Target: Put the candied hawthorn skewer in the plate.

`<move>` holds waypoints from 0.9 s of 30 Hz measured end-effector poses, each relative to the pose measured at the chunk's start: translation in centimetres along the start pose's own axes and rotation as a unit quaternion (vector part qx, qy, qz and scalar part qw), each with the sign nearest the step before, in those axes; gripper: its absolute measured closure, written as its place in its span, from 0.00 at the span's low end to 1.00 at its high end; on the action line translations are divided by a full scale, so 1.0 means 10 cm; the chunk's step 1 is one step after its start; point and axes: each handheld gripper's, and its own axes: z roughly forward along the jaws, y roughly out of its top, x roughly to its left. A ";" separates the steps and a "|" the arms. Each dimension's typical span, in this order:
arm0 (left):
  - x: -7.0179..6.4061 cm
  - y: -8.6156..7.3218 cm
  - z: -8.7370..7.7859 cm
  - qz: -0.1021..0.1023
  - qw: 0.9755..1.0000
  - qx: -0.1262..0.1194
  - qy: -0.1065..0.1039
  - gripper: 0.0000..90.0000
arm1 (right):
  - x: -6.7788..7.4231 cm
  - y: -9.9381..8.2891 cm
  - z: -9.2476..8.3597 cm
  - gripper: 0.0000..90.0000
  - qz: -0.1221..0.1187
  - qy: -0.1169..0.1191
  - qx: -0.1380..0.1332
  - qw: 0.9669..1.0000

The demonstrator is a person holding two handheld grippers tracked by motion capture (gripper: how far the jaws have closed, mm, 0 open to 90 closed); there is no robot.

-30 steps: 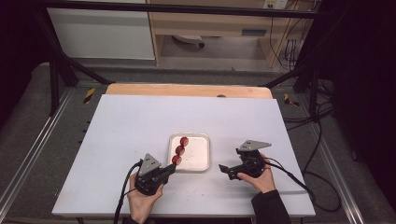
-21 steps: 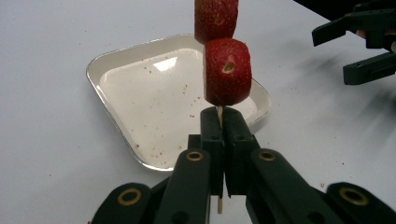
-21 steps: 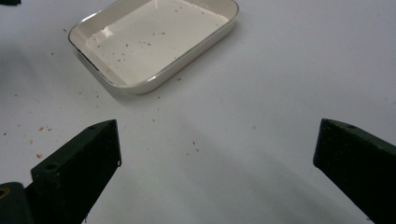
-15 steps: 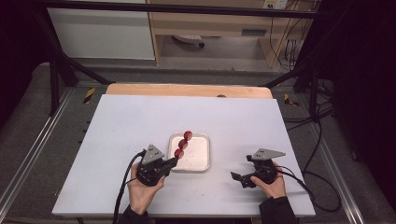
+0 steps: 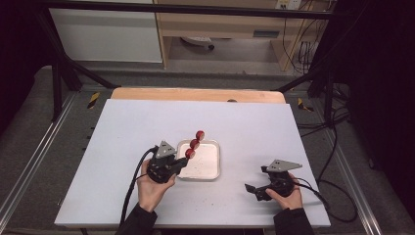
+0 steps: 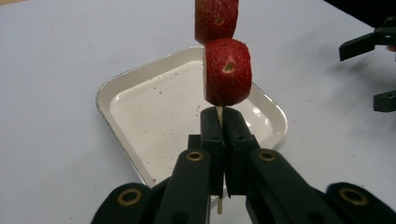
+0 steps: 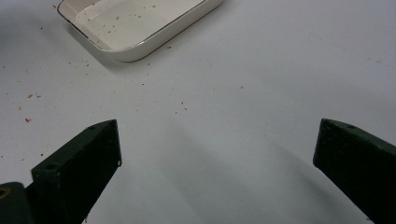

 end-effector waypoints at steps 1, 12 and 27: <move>0.00 0.01 0.01 0.001 1.000 0.002 0.003 0.98 | 0.00 0.00 0.00 0.02 0.001 0.000 0.000 1.000; 0.04 0.09 0.21 0.001 1.000 0.028 0.008 0.98 | 0.01 -0.01 0.00 0.02 -0.005 -0.002 0.002 1.000; 0.06 0.04 0.48 0.015 0.997 0.073 0.020 0.98 | 0.01 -0.02 -0.03 0.02 -0.005 -0.003 0.000 1.000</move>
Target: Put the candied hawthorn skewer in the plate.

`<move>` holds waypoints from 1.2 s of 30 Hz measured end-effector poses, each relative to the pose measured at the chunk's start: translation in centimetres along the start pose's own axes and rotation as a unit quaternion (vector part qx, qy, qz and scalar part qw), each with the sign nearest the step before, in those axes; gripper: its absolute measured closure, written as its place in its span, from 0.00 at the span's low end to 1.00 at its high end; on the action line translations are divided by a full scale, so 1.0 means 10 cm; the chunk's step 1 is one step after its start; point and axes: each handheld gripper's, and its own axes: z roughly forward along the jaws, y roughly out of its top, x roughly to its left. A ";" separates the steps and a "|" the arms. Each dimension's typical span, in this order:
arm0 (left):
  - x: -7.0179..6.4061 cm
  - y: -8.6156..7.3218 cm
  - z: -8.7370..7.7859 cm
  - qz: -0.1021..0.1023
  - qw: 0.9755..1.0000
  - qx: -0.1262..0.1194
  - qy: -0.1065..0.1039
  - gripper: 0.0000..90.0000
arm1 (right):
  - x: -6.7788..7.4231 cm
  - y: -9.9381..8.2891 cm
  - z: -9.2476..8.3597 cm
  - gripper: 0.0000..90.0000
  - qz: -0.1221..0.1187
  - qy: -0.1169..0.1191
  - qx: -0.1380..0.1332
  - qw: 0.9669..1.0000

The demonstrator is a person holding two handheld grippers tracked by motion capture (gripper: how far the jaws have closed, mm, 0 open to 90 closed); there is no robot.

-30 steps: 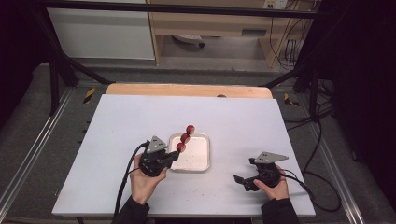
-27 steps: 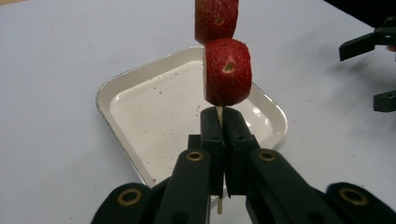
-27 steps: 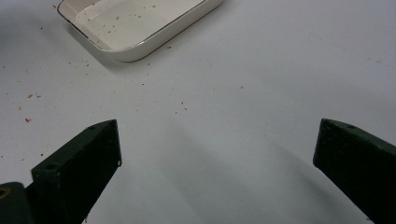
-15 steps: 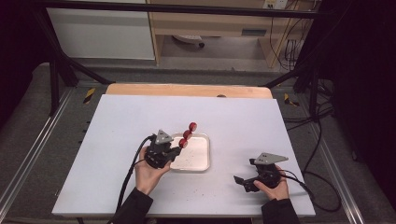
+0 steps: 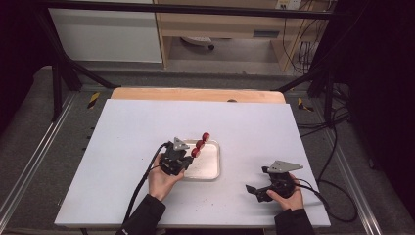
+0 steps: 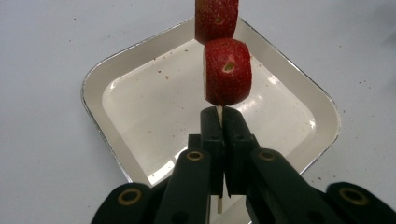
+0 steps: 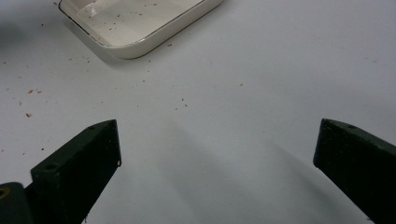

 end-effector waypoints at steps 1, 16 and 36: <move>0.00 0.00 0.01 0.000 1.000 0.001 -0.001 0.98 | 0.00 0.00 0.00 0.02 0.000 0.000 0.000 1.000; -0.05 -0.10 0.17 -0.005 0.999 0.031 0.001 0.98 | 0.00 0.00 0.00 0.02 0.000 0.002 0.000 1.000; -0.05 -0.14 0.18 0.001 0.999 0.043 0.013 0.93 | 0.00 0.00 0.00 0.02 0.001 0.001 0.000 1.000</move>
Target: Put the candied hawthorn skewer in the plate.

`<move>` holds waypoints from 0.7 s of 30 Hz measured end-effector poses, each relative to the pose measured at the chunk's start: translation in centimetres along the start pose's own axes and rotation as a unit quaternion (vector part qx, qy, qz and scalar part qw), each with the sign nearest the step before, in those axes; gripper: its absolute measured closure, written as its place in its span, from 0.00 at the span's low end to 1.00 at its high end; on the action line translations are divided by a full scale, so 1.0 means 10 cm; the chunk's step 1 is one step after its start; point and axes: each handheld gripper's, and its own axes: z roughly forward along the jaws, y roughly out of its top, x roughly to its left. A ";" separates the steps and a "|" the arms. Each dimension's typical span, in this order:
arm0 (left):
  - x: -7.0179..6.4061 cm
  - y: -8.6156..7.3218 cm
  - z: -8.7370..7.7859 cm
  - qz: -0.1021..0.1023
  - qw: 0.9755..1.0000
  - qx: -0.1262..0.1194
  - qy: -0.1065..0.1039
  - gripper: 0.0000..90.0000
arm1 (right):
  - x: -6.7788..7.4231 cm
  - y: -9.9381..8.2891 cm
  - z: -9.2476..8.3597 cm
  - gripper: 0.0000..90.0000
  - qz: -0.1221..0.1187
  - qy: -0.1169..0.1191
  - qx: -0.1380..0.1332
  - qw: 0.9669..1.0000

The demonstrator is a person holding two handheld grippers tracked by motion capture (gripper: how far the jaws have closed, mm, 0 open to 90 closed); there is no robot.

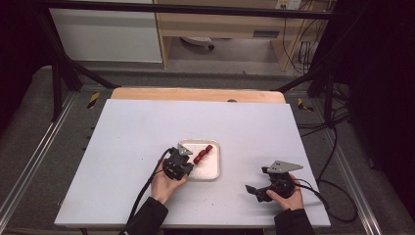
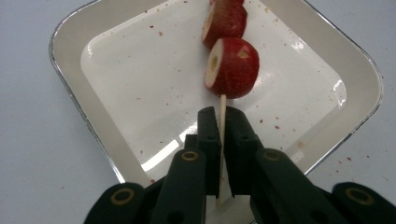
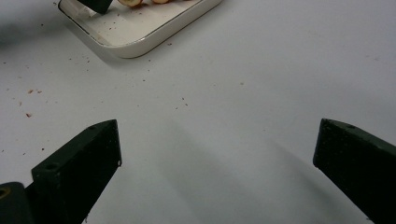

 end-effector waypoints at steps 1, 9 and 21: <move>0.00 0.00 -0.01 0.003 1.000 0.000 0.000 0.91 | 0.00 0.00 0.00 0.02 0.000 0.000 0.000 1.000; 0.07 0.01 -0.19 0.017 1.000 -0.005 -0.020 0.63 | 0.00 0.00 -0.01 0.02 0.002 -0.002 -0.003 1.000; 0.23 -0.14 -0.46 0.049 0.998 -0.010 -0.047 0.25 | -0.01 0.01 -0.03 0.01 0.005 -0.004 -0.005 1.000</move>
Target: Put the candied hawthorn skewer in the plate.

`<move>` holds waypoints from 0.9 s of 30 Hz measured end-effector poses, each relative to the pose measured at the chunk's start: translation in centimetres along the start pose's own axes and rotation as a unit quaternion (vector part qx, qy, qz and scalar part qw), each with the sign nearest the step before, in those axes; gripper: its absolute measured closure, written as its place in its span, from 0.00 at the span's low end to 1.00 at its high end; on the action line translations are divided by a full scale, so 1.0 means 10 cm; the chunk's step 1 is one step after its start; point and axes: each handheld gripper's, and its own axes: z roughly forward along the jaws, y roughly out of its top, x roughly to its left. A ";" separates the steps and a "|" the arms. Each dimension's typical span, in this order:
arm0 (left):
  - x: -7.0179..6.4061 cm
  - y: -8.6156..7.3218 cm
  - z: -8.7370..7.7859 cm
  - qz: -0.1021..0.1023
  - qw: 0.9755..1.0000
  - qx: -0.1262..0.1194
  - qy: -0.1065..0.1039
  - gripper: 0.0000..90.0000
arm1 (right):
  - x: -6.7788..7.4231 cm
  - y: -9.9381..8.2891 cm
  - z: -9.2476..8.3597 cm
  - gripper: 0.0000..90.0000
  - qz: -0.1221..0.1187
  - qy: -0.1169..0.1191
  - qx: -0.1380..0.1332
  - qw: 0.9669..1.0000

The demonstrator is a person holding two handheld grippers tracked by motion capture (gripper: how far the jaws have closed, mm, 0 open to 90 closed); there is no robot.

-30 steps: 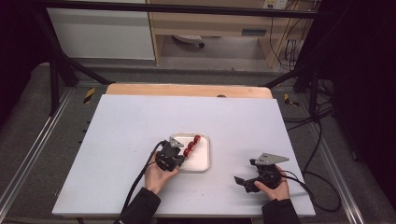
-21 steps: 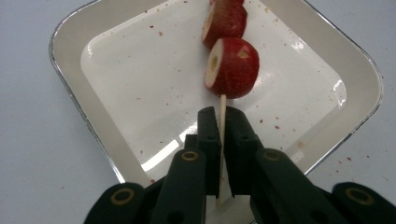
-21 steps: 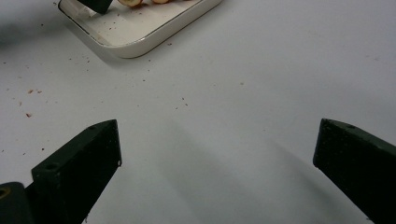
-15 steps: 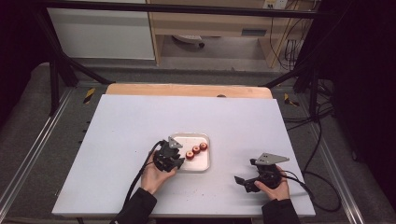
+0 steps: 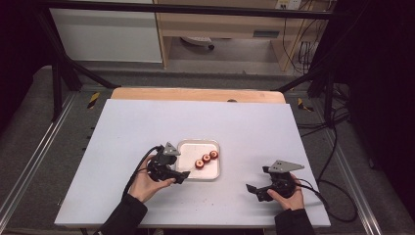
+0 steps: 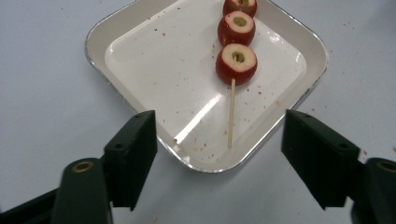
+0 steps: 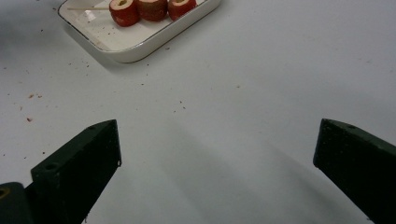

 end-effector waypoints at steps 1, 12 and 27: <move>0.02 -0.04 -0.02 0.000 1.000 0.000 -0.001 0.23 | 0.00 0.00 0.00 0.01 0.000 0.000 -0.001 1.000; 0.23 -0.52 -0.23 -0.027 0.999 -0.030 0.016 0.14 | 0.00 0.00 0.00 0.01 0.002 0.000 0.005 1.000; 0.44 -0.96 -0.37 -0.050 0.997 -0.058 0.021 0.10 | 0.00 -0.05 0.00 0.01 0.004 0.002 0.020 1.000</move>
